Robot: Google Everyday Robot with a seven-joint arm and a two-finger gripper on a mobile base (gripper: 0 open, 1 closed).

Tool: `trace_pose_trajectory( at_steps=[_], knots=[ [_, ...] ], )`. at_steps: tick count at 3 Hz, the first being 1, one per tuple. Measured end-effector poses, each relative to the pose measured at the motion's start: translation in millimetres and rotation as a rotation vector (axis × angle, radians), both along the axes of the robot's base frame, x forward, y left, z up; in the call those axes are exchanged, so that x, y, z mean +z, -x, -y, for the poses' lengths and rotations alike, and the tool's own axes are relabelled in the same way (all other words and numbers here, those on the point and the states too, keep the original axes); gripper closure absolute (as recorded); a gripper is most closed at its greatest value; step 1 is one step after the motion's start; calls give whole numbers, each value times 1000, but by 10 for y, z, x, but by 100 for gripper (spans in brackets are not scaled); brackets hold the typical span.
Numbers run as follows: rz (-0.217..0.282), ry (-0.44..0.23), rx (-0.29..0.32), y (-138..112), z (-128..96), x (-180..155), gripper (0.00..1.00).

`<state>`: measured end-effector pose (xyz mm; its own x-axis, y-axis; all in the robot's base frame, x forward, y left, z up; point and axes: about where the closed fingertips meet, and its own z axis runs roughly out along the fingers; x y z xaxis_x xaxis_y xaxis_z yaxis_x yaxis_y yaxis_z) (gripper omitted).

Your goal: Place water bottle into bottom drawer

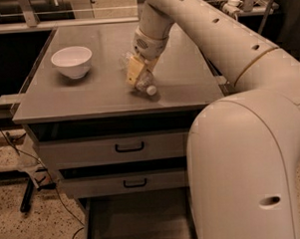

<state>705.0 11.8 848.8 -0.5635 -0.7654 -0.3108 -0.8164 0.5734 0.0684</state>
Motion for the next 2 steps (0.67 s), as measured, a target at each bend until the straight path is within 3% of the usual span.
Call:
trace_pose_trajectory(
  at_steps=[1, 2],
  knots=[
    [0, 0, 0, 0, 1, 1, 89],
    [31, 10, 28, 35, 57, 45, 100]
  ],
)
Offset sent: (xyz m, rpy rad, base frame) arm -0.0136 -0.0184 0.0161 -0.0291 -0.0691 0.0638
